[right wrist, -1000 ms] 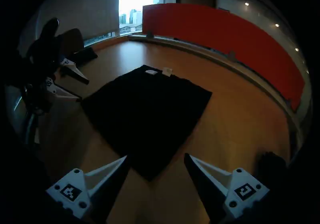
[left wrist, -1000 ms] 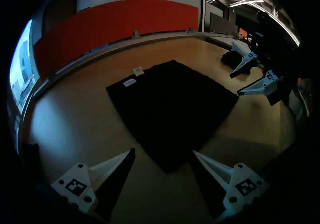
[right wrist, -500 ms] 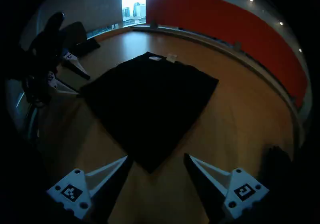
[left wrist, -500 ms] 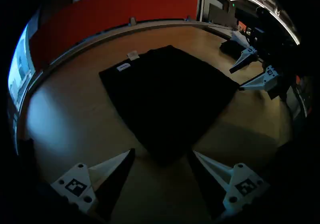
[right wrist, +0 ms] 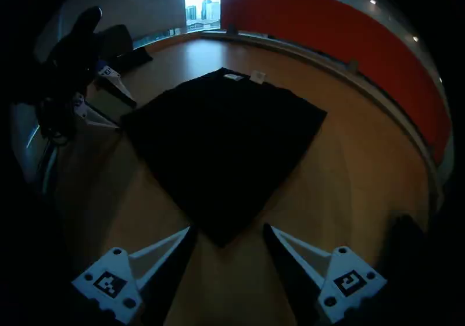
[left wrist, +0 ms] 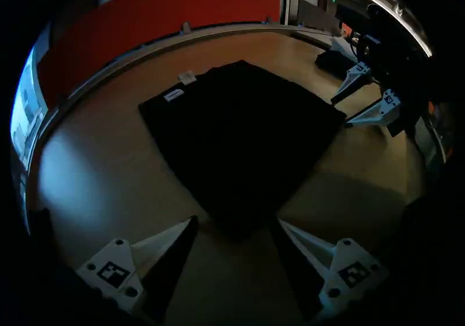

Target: Fold towel

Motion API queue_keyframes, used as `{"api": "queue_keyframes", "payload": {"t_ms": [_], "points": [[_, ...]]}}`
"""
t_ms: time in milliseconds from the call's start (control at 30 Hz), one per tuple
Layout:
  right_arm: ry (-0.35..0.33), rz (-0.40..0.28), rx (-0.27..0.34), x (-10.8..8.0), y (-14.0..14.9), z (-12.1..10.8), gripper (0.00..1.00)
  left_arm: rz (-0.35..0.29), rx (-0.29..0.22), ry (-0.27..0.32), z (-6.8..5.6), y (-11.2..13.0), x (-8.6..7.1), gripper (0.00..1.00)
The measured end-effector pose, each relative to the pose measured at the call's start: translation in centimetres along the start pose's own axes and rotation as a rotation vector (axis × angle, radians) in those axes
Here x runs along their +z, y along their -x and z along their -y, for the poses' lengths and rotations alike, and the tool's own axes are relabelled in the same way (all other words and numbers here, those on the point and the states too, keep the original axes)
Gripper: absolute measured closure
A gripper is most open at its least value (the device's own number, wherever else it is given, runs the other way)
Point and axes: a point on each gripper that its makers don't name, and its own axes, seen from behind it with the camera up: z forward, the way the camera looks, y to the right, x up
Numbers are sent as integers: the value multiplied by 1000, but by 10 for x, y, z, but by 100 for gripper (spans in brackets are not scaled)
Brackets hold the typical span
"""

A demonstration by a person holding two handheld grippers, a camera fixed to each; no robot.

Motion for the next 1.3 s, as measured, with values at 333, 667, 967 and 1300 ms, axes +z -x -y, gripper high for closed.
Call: {"api": "queue_keyframes", "payload": {"t_ms": [333,667,967,1300], "points": [[-16,6,-15,0,-1,4,36,3,3,3,-3,-1,3,28],[-28,10,-18,1,-3,8,67,19,6,0,-4,-3,4,73],[-43,-6,4,2,-9,14,84,20,-1,-13,-4,-6,4,87],[-44,-24,22,-4,-16,13,85,32,-35,-12,-3,-8,-1,88]]}}
